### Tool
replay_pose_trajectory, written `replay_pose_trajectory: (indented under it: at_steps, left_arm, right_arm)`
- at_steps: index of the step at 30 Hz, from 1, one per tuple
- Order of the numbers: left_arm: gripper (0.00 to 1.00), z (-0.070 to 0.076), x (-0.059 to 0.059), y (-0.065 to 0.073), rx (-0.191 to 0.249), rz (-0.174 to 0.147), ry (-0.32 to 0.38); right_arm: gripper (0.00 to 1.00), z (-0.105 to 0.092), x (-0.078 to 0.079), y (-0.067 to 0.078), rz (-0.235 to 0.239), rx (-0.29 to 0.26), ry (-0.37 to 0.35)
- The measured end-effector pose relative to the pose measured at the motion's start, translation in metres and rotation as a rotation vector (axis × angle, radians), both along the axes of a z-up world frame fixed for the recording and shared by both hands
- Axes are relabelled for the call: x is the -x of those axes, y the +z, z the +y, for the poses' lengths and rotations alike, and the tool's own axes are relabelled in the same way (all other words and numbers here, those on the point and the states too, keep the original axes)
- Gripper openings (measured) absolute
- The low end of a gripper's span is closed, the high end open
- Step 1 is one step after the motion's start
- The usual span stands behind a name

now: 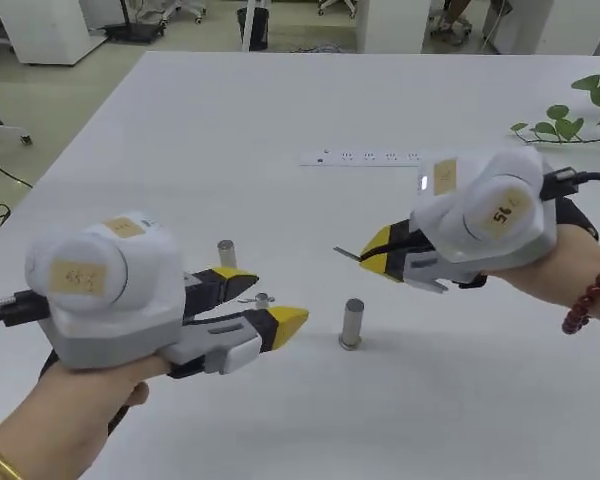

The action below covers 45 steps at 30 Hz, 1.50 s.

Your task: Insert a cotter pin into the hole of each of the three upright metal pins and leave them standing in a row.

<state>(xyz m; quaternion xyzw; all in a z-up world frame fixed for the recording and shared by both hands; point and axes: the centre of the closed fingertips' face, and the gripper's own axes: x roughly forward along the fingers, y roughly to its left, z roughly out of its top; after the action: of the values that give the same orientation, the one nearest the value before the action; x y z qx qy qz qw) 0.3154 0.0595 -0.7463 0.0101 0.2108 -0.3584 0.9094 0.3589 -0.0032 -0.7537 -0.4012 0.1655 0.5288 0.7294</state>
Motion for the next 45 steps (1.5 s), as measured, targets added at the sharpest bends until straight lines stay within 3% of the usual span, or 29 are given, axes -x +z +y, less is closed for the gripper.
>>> replay_pose_trajectory:
  at_steps: [7, 18, 23, 31, 35, 45]
  left_arm:
    - [0.32, -0.006, 0.001, -0.001, 0.055, 0.052, -0.004]
    - [0.21, -0.016, 0.005, 0.005, 0.136, 0.093, -0.021]
    - [0.15, -0.02, 0.008, 0.007, 0.183, 0.113, -0.029]
    - [0.08, -0.023, 0.011, 0.006, 0.199, 0.13, -0.035]
    - [0.04, -0.024, 0.012, 0.004, 0.203, 0.142, -0.037]
    - [0.01, -0.023, 0.013, 0.002, 0.228, 0.168, -0.029]
  right_arm:
    - [0.02, 0.018, 0.021, 0.004, -0.015, -0.008, 0.078]
    - [0.02, 0.032, 0.042, 0.002, -0.018, -0.005, 0.142]
    - [0.02, 0.034, 0.048, 0.002, -0.04, 0.01, 0.171]
    - [0.02, 0.038, 0.055, 0.0, -0.055, 0.012, 0.195]
    - [0.02, 0.039, 0.058, 0.0, -0.04, -0.003, 0.197]
    - [0.02, 0.04, 0.061, -0.001, -0.041, -0.003, 0.202]
